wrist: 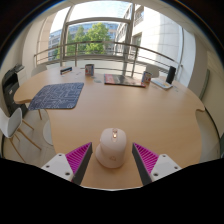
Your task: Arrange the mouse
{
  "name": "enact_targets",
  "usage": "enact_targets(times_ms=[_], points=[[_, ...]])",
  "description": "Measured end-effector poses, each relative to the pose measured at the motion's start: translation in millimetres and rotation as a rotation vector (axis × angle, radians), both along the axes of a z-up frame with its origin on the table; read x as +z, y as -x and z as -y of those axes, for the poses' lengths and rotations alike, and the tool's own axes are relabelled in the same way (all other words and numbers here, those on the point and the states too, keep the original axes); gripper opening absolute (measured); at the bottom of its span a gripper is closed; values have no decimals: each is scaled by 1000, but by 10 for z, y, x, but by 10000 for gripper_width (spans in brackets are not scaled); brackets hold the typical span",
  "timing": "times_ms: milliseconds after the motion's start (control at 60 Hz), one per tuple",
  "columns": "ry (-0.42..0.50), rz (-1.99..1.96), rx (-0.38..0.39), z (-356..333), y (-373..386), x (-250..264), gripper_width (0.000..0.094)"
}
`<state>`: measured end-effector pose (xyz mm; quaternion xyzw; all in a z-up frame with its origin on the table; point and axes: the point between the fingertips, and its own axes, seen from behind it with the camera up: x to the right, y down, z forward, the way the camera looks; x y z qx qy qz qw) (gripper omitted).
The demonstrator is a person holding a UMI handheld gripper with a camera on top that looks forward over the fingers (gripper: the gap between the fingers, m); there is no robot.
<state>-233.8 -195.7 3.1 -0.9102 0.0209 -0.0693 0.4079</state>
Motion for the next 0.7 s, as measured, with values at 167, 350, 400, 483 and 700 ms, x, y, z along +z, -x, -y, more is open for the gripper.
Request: enact_targets(times_ms=[167, 350, 400, 483, 700], points=[[2, -92, -19, -370, -29, -209, 573], [-11, -92, -33, -401, -60, -208, 472], [-4, -93, -44, -410, -63, -201, 446], [7, -92, -64, -406, -80, -194, 425], [-53, -42, -171, -584, -518, 313, 425]])
